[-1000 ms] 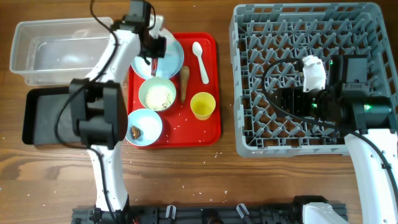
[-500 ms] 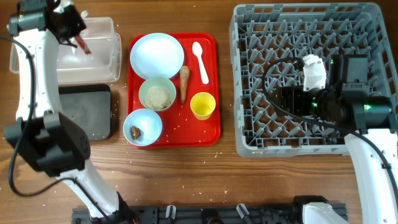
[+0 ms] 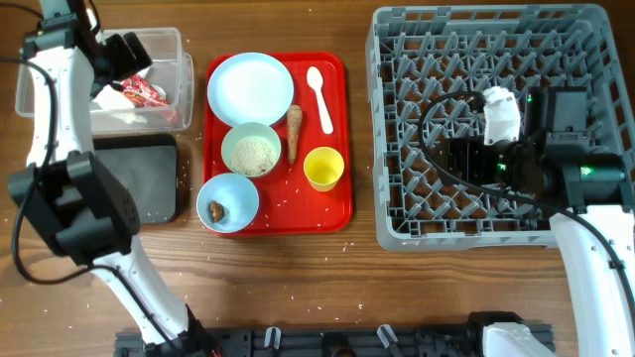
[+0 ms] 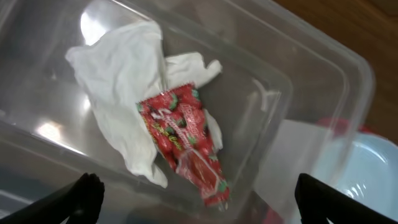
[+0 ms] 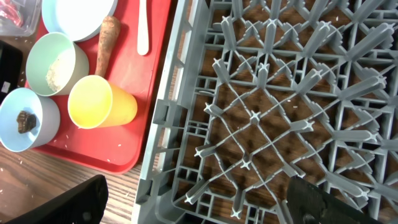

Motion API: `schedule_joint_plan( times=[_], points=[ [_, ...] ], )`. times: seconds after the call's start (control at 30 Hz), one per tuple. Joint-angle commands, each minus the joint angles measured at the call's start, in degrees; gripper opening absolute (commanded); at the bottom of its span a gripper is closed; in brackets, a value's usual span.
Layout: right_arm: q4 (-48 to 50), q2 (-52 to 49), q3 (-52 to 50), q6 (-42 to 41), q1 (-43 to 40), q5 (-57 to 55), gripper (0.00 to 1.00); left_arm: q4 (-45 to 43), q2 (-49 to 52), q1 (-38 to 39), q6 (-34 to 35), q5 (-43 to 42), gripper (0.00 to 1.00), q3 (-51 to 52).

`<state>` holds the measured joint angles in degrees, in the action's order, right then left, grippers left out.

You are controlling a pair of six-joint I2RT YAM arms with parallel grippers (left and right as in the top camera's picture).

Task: Sort waste into correct bins and load items into the dishwasher rack
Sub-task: 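Drop the napkin and wrapper into the clear plastic bin, then reach the left gripper to the carrot on the red tray and grasp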

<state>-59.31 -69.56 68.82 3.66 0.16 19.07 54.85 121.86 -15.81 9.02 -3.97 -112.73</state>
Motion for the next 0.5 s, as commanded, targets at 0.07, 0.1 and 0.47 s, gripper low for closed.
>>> schedule_joint_plan(
  times=[0.07, 0.1, 0.47],
  points=[
    [0.5, -0.3, 1.0, -0.9, -0.2, 1.0, 0.93, 8.2, -9.8, 4.0, -12.6, -17.6, 0.95, -0.5],
    [0.5, -0.3, 1.0, -0.9, -0.2, 1.0, 0.94, 10.9, -9.8, 5.6, -13.7, -18.6, 0.94, -0.5],
    [1.2, -0.3, 1.0, -1.1, -0.2, 1.0, 0.94, 13.8, -8.5, 25.6, -13.9, -17.4, 0.77, 6.8]
  ],
)
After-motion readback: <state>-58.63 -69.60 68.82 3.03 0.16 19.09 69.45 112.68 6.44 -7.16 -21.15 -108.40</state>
